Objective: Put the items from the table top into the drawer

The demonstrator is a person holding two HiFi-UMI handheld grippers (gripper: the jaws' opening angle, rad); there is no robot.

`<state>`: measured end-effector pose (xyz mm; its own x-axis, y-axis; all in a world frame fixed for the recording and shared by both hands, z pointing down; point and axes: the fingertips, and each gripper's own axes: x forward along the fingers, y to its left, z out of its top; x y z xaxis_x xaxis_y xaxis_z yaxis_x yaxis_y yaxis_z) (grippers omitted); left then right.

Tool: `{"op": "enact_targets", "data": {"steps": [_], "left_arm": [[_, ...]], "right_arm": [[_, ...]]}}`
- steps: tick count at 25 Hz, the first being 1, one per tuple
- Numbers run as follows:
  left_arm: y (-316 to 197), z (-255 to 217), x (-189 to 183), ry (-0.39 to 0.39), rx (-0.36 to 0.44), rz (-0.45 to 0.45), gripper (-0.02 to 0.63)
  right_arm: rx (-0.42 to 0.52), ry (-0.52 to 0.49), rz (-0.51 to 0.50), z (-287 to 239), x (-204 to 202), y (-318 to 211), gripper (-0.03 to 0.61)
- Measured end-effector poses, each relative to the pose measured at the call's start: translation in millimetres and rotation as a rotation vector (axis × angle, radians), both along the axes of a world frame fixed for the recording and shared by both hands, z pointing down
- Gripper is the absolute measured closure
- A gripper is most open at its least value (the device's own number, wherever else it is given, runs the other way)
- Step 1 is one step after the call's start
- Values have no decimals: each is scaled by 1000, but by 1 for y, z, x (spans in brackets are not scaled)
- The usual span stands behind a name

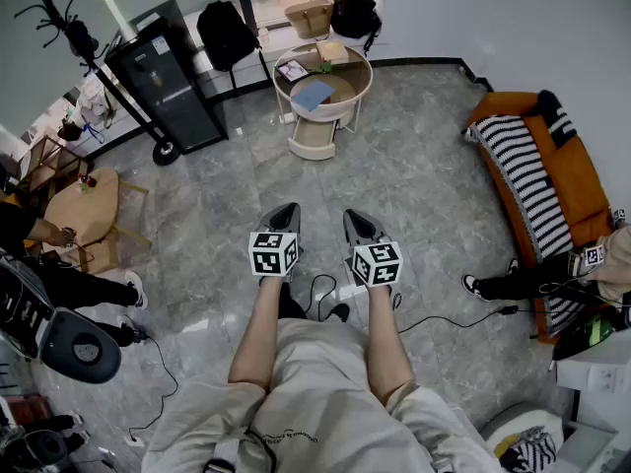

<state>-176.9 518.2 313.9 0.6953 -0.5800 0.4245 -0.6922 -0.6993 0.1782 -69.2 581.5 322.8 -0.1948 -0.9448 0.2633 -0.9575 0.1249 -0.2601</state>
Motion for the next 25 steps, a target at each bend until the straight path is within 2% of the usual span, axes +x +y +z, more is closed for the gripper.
{"op": "enact_targets", "data": {"steps": [5, 9, 14, 20, 25], "left_arm": [[6, -2, -1, 9, 26, -35, 591], [6, 2, 4, -4, 13, -50, 591], [9, -6, 18, 6, 19, -36, 592], [13, -5, 14, 27, 17, -39, 591], [6, 10, 7, 30, -24, -46, 591]], "right_arm": [[-4, 6, 6, 3, 5, 12, 545], [-4, 15, -2, 1, 8, 15, 545], [6, 21, -1, -8, 11, 18, 545], [-9, 30, -11, 0, 9, 15, 545], [-35, -49, 35, 15, 18, 9, 545]]}}
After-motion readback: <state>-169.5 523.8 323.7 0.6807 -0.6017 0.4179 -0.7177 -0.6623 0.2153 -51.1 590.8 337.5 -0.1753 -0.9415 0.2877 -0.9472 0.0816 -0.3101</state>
